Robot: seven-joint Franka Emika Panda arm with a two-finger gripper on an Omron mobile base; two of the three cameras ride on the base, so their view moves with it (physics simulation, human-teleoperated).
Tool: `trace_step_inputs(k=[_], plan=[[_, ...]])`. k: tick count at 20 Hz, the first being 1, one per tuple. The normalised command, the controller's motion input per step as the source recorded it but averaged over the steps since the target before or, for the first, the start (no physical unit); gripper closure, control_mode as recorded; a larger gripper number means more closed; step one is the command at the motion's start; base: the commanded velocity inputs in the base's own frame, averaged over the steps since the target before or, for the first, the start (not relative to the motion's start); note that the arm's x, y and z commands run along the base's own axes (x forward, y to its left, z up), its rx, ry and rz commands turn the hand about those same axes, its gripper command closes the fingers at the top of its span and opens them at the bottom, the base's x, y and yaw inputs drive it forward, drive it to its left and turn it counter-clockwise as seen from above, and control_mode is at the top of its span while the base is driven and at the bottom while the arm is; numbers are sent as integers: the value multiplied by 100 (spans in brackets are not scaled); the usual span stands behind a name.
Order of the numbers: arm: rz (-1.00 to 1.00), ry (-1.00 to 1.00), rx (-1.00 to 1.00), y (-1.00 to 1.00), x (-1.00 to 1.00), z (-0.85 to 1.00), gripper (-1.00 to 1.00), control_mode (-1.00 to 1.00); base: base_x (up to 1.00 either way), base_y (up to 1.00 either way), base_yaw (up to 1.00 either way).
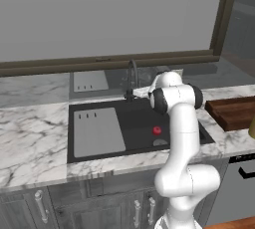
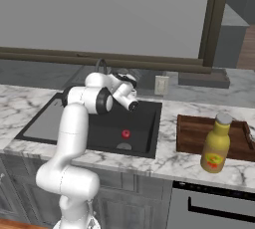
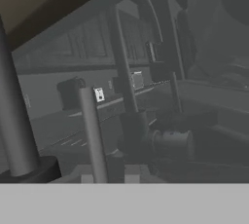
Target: Pick up all produce items and place them in the sink. Turn on the sink faucet to wash them. Then turn the sink off and put them in the tray.
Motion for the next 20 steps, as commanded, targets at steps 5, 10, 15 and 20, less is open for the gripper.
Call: trace_step_inputs(k=[5,10,15,20], plan=[[0,3,0,-50,0,8,100,-100,0,0,0],[0,7,0,-59,0,2,100,-100,0,0,0],[0,9,0,-67,0,0,100,-100,0,0,0],[0,8,0,-73,0,0,100,-100,0,0,0]])
